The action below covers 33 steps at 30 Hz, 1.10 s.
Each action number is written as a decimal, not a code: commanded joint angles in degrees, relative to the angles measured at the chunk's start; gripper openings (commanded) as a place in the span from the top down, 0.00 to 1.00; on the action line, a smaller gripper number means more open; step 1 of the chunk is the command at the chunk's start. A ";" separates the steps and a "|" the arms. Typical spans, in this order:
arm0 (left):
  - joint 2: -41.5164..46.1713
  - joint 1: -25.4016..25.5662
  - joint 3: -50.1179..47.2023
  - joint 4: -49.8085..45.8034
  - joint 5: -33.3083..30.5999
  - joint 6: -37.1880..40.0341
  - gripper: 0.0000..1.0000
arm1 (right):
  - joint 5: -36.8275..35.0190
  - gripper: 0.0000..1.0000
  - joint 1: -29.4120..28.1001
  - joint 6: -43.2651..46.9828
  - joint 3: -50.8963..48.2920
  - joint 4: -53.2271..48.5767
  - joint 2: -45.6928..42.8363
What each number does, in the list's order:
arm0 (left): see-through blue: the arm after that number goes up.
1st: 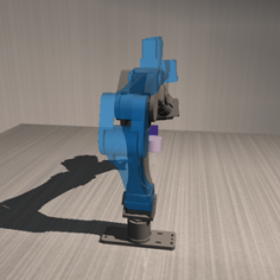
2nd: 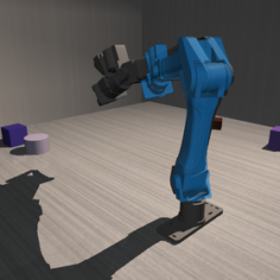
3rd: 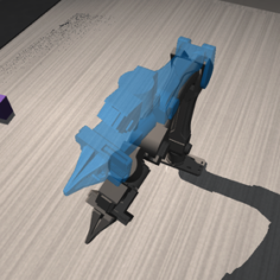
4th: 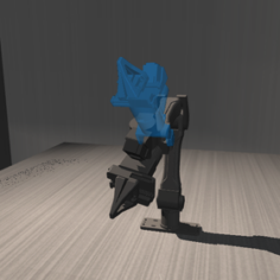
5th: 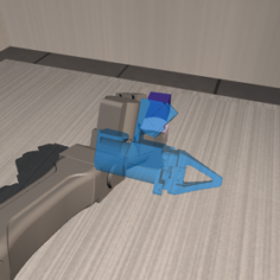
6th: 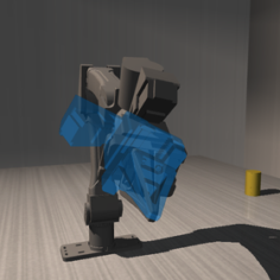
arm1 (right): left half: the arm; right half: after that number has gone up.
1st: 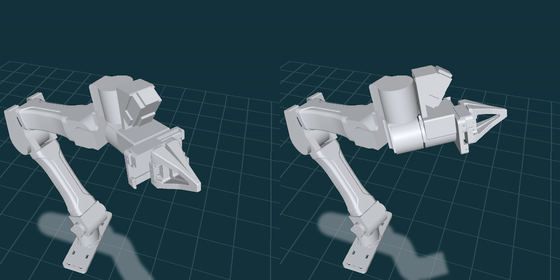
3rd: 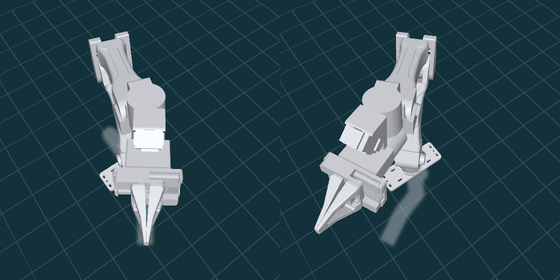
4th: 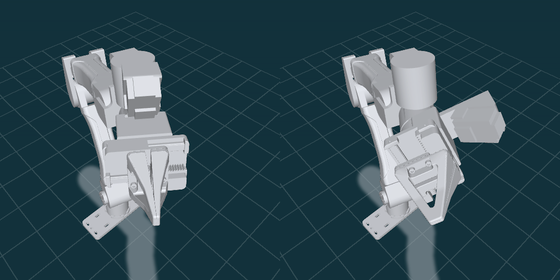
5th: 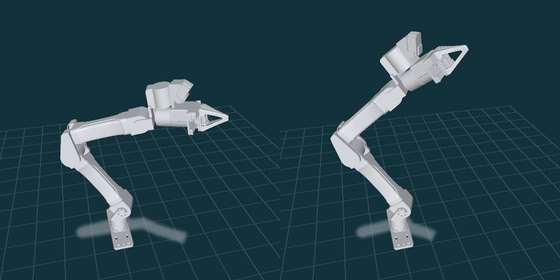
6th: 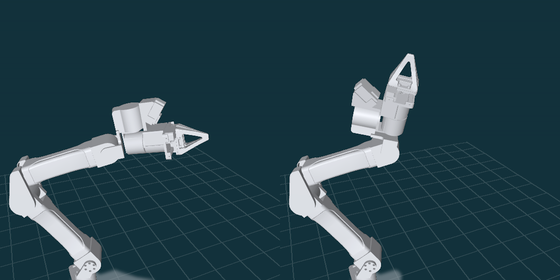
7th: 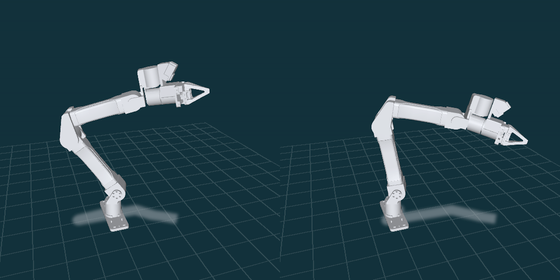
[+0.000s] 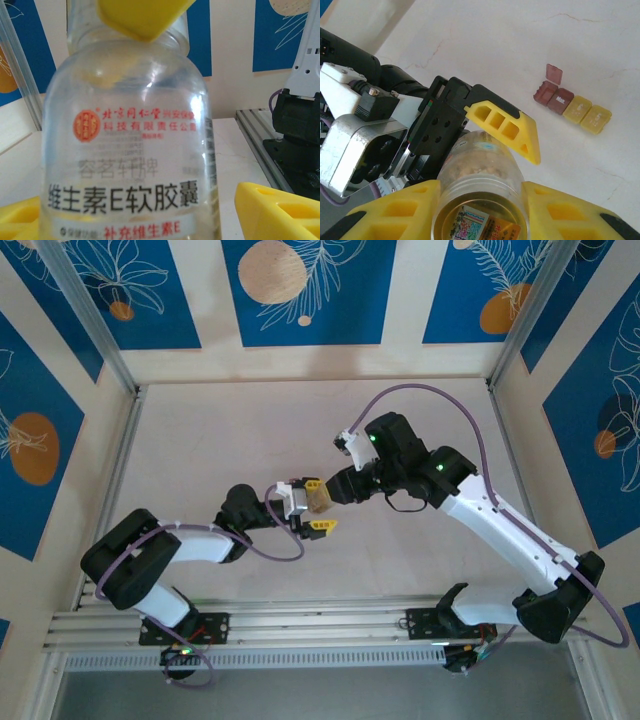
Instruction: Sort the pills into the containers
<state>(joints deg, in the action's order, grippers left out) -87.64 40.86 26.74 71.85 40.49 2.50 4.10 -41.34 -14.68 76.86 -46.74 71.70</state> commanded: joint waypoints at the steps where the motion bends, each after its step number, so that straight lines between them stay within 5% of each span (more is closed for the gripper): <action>1: -0.45 -0.45 1.10 4.05 1.96 -1.36 0.26 | 0.76 1.00 -0.07 -0.55 1.33 0.36 0.36; 17: -1.13 -0.52 1.00 1.76 2.18 1.45 0.37 | 0.85 1.00 -0.23 -0.68 1.98 -0.06 0.06; 26: -0.87 -0.43 1.08 -0.40 1.88 2.51 0.29 | 0.98 1.00 -0.27 -0.66 2.03 -0.11 -0.12; 33: -0.96 -0.42 1.37 -0.57 2.75 2.56 0.41 | 0.64 1.00 -0.32 -0.77 1.89 -0.12 -0.34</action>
<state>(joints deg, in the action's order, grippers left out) -88.31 40.71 26.79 70.91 40.86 4.54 4.47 -41.56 -15.09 76.88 -47.33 72.23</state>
